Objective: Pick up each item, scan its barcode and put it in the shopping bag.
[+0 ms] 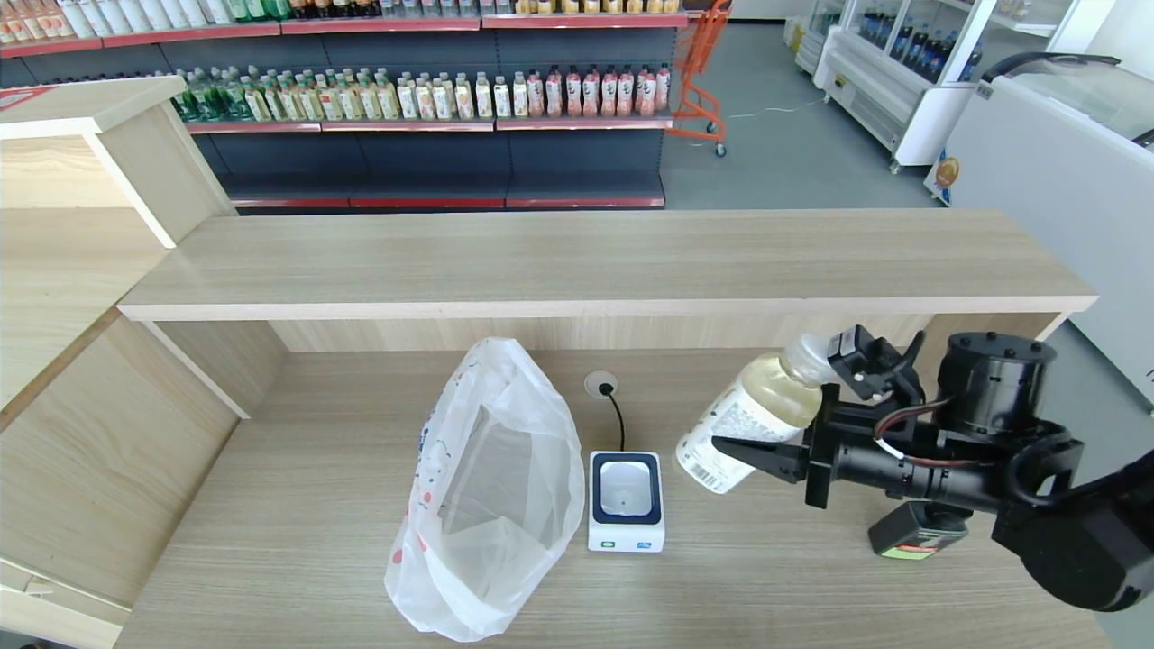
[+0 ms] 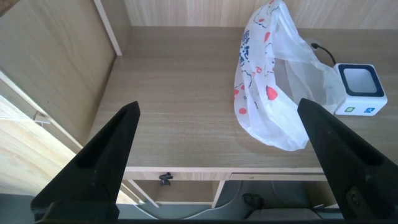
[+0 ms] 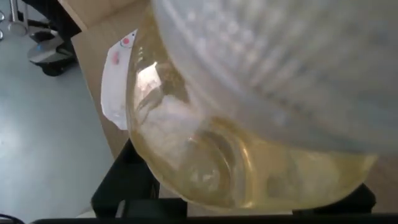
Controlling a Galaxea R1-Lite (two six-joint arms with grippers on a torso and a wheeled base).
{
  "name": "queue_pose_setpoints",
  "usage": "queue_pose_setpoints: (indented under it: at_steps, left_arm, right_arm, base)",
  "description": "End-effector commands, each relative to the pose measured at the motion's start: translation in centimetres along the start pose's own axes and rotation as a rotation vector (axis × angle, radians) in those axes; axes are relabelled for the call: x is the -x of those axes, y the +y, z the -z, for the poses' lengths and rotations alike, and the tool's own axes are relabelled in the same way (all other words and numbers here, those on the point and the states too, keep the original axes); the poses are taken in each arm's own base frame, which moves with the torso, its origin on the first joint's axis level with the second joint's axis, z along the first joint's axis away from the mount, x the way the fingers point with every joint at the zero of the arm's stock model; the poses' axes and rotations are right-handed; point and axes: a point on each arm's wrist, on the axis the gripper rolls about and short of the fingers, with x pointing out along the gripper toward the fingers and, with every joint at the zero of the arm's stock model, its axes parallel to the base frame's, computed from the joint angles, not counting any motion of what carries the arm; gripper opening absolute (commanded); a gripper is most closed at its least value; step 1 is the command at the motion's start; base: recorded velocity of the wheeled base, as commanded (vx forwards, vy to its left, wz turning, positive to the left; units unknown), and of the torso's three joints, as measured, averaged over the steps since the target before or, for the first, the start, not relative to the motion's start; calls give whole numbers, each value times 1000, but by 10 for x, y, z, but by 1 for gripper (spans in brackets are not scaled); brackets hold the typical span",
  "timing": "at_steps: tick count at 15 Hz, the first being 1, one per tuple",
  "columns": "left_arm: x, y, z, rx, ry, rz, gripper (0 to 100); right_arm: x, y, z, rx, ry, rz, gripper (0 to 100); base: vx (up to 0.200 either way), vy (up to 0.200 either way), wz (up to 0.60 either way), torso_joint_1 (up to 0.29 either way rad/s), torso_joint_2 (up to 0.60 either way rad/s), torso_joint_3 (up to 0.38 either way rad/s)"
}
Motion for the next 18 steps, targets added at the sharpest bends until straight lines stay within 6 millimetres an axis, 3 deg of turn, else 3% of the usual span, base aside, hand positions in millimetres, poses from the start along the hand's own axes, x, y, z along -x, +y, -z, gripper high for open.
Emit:
queue_pose_setpoints:
  at_steps: [1, 8, 18]
  left_arm:
    - [0, 0, 0, 0, 0, 0, 100]
    - [0, 0, 0, 0, 0, 0, 100]
    - [0, 0, 0, 0, 0, 0, 100]
  right_arm:
    - [-30, -24, 41, 103, -12, 15, 0]
    - [-61, -40, 79, 386, -137, -268, 0]
    - [-95, -66, 101, 615, -248, -338, 0]
  base:
    - [0, 0, 0, 0, 0, 0]
    - [0, 0, 0, 0, 0, 0]
    - [0, 0, 0, 0, 0, 0]
